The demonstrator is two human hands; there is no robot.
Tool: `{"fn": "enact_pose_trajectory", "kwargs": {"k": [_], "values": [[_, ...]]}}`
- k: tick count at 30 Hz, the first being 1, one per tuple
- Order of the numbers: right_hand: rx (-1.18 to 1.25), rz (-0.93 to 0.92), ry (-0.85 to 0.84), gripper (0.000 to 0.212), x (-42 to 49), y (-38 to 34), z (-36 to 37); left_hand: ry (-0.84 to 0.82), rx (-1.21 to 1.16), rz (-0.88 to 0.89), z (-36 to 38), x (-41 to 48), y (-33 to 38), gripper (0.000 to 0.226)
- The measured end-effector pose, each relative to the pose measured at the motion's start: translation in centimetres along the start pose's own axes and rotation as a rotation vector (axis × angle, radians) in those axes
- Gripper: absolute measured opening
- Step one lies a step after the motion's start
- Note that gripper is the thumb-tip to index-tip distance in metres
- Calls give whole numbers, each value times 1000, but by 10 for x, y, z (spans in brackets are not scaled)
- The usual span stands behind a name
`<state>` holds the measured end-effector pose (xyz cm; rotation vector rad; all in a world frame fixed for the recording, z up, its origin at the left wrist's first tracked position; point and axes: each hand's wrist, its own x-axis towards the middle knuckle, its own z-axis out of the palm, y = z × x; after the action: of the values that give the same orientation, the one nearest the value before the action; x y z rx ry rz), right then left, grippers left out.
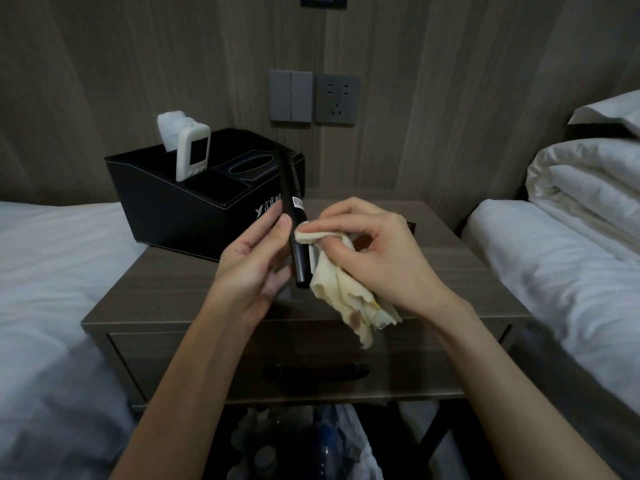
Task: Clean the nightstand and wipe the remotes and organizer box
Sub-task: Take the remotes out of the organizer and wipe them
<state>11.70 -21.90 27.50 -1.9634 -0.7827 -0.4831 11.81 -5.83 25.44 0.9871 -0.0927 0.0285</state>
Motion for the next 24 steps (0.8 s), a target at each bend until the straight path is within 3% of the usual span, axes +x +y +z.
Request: {"fn": "enact_pose_trajectory", "kwargs": {"k": [12, 15, 20, 24], "values": [[-43, 2, -226, 28, -11, -1, -5, 42, -47, 23, -13, 7, 5, 45], [20, 26, -64, 27, -5, 0, -18, -17, -50, -11, -8, 5, 4, 45], [-66, -15, 329, 23, 7, 4, -29, -277, 47, -103, -1, -3, -5, 54], [-179, -50, 455, 24, 13, 6, -31, -375, 76, -144, 8, -10, -15, 44]]}}
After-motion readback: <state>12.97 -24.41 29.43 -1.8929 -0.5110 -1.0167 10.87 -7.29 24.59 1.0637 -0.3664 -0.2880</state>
